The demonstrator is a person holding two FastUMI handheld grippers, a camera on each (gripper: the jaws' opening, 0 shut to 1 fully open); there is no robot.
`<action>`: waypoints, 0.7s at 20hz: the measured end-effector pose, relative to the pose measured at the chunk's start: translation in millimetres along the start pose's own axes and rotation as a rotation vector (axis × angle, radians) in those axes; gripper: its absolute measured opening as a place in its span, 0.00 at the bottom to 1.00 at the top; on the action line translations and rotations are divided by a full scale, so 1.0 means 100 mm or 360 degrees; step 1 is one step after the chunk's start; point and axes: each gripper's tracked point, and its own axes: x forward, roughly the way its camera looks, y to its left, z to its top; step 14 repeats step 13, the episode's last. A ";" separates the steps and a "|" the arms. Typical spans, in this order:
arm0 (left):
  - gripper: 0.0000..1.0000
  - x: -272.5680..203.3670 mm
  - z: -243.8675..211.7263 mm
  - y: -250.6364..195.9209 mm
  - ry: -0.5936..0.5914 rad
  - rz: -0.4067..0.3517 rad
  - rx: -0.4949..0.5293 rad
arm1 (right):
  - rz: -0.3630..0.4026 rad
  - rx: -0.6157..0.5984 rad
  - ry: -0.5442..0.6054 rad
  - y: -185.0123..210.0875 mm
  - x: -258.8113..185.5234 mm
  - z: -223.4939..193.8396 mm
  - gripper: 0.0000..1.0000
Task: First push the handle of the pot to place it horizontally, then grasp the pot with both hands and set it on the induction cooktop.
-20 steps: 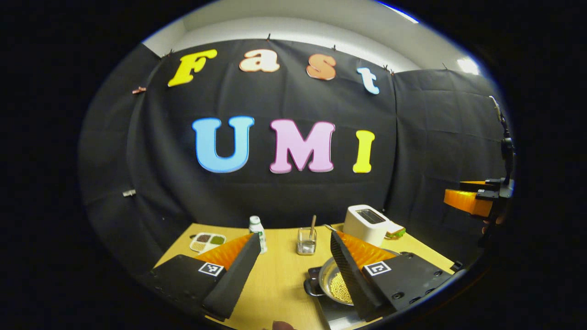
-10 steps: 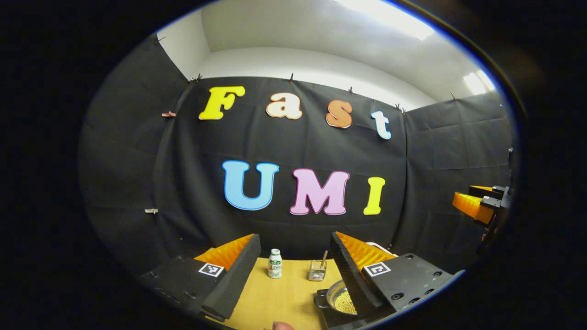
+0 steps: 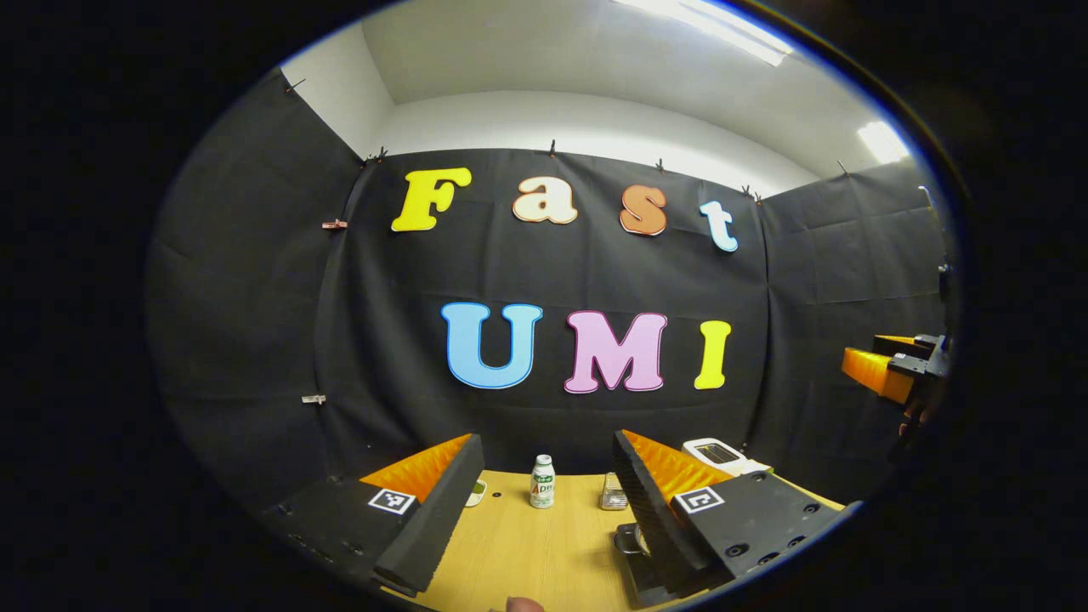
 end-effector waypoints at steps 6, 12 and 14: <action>0.95 0.04 0.03 -0.01 0.0004 0.0005 0.0048 | 0.0026 -0.0004 0.0021 0.09 0.00 -0.02 0.98; 0.96 0.09 -0.05 -0.01 0.0059 0.0008 0.0056 | 0.0053 -0.0013 0.0060 0.16 0.01 -0.09 0.98; 0.95 0.09 -0.07 0.00 0.0073 0.0012 0.0055 | 0.0055 -0.0019 0.0068 0.16 0.00 -0.11 0.98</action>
